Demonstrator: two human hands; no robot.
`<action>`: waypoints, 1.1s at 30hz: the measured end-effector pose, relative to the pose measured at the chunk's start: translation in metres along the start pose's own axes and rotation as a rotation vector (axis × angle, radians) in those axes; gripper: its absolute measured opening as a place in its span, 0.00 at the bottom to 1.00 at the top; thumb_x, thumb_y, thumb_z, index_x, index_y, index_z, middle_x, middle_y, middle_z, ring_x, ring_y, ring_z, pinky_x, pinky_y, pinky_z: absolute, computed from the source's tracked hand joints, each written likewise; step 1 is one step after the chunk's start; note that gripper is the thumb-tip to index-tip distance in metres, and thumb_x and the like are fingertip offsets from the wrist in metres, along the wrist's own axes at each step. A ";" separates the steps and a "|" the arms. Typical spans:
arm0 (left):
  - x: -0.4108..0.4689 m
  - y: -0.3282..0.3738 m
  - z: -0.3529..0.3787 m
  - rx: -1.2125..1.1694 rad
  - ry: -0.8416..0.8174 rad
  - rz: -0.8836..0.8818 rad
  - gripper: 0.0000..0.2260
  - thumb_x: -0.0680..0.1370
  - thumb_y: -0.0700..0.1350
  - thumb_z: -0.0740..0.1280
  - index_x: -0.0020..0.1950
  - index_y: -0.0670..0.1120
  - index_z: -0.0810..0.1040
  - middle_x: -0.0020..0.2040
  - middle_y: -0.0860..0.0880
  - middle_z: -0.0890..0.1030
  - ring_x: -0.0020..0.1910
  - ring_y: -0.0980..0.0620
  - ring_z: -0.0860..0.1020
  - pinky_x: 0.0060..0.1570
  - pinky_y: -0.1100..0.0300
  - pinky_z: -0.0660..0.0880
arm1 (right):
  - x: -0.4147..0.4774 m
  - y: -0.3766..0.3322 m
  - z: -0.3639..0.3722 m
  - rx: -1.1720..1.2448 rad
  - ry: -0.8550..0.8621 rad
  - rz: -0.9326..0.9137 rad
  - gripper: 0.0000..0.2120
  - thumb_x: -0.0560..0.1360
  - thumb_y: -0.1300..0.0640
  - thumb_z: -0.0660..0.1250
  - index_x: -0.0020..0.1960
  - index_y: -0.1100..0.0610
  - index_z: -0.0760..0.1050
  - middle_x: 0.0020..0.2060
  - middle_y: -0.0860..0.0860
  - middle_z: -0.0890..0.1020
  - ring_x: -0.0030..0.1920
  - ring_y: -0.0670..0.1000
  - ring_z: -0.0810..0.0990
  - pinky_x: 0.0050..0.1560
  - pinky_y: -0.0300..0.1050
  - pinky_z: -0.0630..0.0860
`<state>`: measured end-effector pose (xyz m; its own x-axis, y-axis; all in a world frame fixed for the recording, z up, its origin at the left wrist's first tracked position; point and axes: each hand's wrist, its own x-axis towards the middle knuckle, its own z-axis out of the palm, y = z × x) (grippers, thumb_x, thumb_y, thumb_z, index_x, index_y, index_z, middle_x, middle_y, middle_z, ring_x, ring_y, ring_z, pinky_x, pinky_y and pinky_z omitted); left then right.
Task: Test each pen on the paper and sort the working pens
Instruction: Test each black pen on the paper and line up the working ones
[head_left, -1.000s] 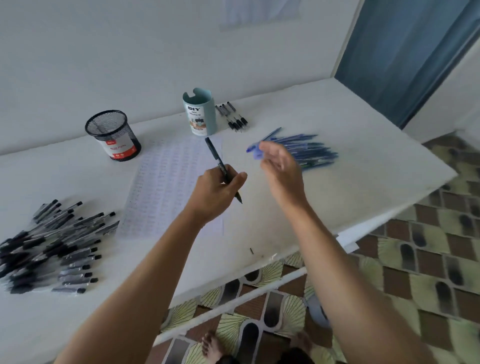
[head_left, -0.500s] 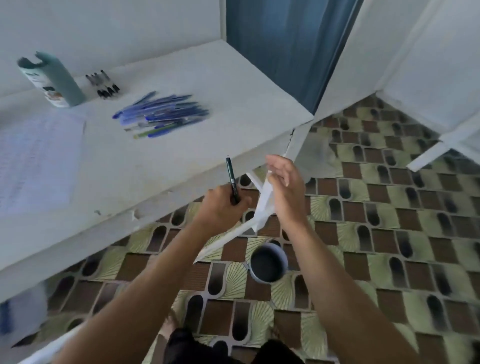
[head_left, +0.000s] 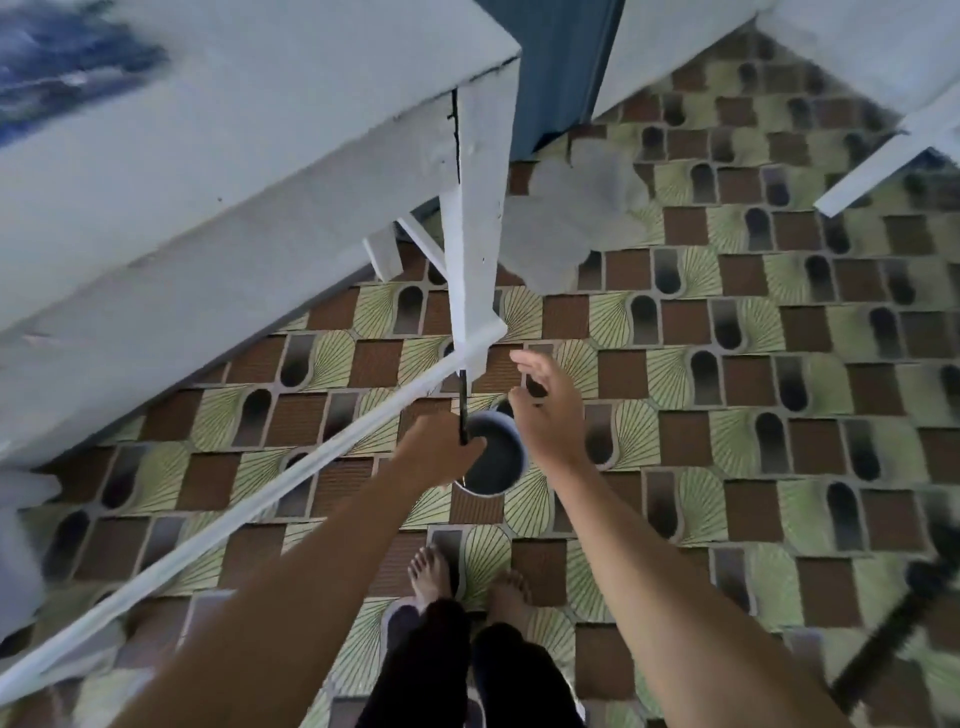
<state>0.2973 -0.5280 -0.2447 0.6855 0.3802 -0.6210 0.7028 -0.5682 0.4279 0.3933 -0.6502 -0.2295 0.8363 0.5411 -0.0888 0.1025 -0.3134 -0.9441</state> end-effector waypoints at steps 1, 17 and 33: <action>0.016 -0.008 0.014 0.001 -0.022 -0.016 0.14 0.80 0.53 0.65 0.46 0.42 0.76 0.34 0.49 0.79 0.32 0.55 0.78 0.29 0.65 0.70 | 0.005 0.020 0.005 -0.011 0.016 0.008 0.22 0.72 0.55 0.62 0.65 0.57 0.76 0.59 0.45 0.80 0.61 0.39 0.77 0.64 0.34 0.71; 0.275 -0.131 0.249 0.223 -0.128 0.010 0.20 0.82 0.57 0.60 0.54 0.41 0.78 0.43 0.46 0.79 0.43 0.48 0.79 0.43 0.57 0.75 | 0.064 0.359 0.118 -0.101 0.180 0.038 0.16 0.75 0.59 0.65 0.59 0.64 0.78 0.53 0.56 0.83 0.55 0.51 0.81 0.59 0.49 0.79; 0.200 -0.095 0.180 -0.062 0.106 0.060 0.26 0.77 0.60 0.64 0.70 0.48 0.70 0.65 0.47 0.77 0.64 0.45 0.74 0.62 0.43 0.75 | 0.044 0.281 0.089 -0.137 0.060 0.116 0.26 0.73 0.53 0.61 0.71 0.55 0.72 0.64 0.48 0.78 0.63 0.39 0.72 0.62 0.23 0.61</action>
<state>0.3332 -0.5297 -0.5279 0.7403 0.4238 -0.5219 0.6684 -0.5473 0.5037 0.4114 -0.6448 -0.5266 0.8770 0.4487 -0.1718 0.0721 -0.4763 -0.8763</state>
